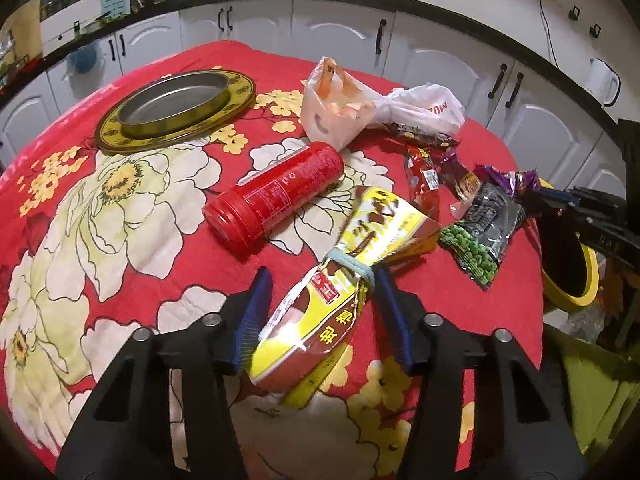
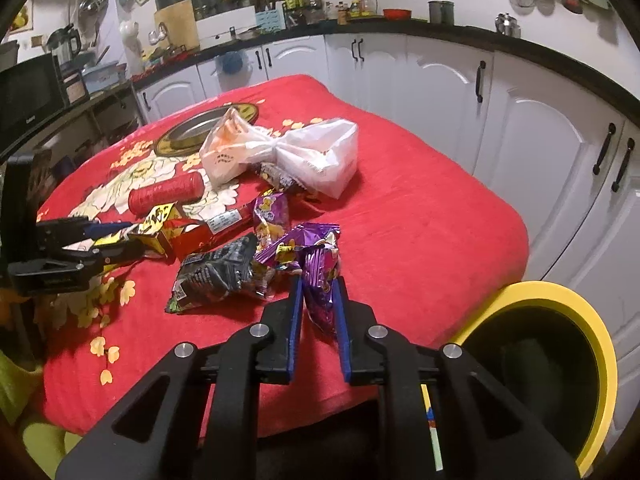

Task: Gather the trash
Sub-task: 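Grasp the yellow snack packet with the left tool while the right tool grasps purple wrappers, then lift the yellow packet with the left tool while the right tool lifts the purple wrappers, then carry the yellow packet and purple wrappers over the yellow bin with both tools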

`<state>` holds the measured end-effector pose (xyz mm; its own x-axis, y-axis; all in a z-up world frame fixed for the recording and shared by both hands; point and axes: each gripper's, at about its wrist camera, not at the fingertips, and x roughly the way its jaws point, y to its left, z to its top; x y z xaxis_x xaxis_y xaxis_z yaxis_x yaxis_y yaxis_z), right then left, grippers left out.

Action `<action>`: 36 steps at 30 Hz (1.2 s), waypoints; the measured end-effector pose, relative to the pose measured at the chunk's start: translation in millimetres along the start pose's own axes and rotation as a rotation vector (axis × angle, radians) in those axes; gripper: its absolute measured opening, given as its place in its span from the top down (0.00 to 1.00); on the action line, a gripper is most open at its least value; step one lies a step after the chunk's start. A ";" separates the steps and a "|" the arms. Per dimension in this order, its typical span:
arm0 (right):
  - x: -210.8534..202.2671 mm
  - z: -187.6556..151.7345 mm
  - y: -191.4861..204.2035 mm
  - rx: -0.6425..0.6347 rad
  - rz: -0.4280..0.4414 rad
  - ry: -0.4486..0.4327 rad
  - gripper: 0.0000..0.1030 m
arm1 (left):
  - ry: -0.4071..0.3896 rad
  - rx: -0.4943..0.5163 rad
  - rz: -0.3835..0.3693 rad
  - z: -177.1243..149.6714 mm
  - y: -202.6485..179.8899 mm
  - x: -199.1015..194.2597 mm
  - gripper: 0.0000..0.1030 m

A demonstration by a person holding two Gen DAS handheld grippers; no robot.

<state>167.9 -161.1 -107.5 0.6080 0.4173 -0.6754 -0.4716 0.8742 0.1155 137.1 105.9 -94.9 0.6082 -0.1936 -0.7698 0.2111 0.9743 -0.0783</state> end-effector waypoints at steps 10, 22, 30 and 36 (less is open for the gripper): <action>-24.2 -0.7 -9.1 0.039 -0.002 -0.066 0.90 | 0.018 0.003 0.040 -2.1 -5.7 -6.3 0.75; -52.2 6.4 -0.1 0.035 0.038 -0.142 0.90 | -0.025 -0.067 0.026 0.6 -8.4 -33.0 0.76; -73.8 6.9 9.1 0.009 0.072 -0.179 0.90 | -0.131 -0.072 0.010 16.6 -28.4 -67.9 0.76; -89.1 7.7 8.4 0.003 0.077 -0.209 0.90 | -0.192 -0.073 -0.001 26.8 -47.9 -85.3 0.76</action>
<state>114.7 -189.0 -40.8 0.6892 0.5253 -0.4991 -0.5206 0.8380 0.1632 95.6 72.7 -8.5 0.7440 -0.2061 -0.6356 0.1601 0.9785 -0.1299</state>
